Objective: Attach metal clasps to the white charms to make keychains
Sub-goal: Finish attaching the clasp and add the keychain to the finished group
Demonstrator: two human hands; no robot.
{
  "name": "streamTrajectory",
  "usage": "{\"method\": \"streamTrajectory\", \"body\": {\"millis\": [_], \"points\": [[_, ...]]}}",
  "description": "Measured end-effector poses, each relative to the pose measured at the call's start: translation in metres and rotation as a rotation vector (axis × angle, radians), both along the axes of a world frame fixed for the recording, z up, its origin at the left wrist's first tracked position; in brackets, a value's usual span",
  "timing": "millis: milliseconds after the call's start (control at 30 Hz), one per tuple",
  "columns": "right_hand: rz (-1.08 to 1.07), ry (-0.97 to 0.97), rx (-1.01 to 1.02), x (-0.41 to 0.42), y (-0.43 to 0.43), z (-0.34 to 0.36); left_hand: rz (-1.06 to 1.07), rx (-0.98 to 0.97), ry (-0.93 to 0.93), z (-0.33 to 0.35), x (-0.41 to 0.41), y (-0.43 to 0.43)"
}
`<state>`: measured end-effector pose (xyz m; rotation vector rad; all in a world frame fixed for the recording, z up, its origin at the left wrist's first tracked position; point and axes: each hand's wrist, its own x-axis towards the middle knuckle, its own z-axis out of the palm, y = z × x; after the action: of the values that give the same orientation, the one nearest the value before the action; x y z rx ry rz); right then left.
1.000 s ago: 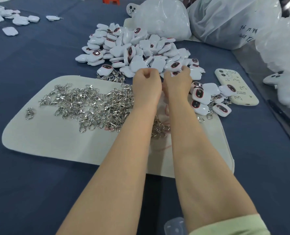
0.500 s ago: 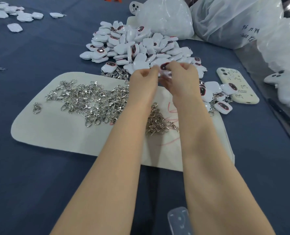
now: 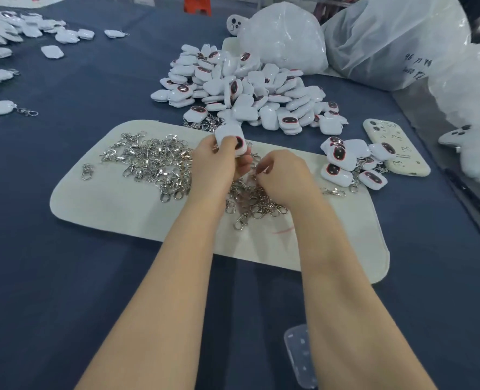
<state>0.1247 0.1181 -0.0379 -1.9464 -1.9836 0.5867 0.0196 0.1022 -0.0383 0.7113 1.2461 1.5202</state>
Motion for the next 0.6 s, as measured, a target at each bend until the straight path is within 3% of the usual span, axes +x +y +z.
{"method": "streamTrajectory", "body": {"millis": [267, 367, 467, 600], "points": [[0.078, -0.152, -0.012, -0.007, 0.005, -0.001, 0.012, 0.006, -0.085, 0.000, 0.002, 0.002], [0.077, -0.105, 0.020, -0.006, 0.005, -0.002, 0.022, 0.030, -0.055, 0.000, 0.002, 0.002], [-0.078, 0.156, 0.078, 0.007, 0.009, -0.004, 0.055, 0.044, -0.061, -0.001, -0.001, 0.002], [-0.198, 0.762, 0.040, 0.019, 0.009, -0.001, 0.054, 0.024, 0.264, -0.006, -0.003, 0.003]]}}
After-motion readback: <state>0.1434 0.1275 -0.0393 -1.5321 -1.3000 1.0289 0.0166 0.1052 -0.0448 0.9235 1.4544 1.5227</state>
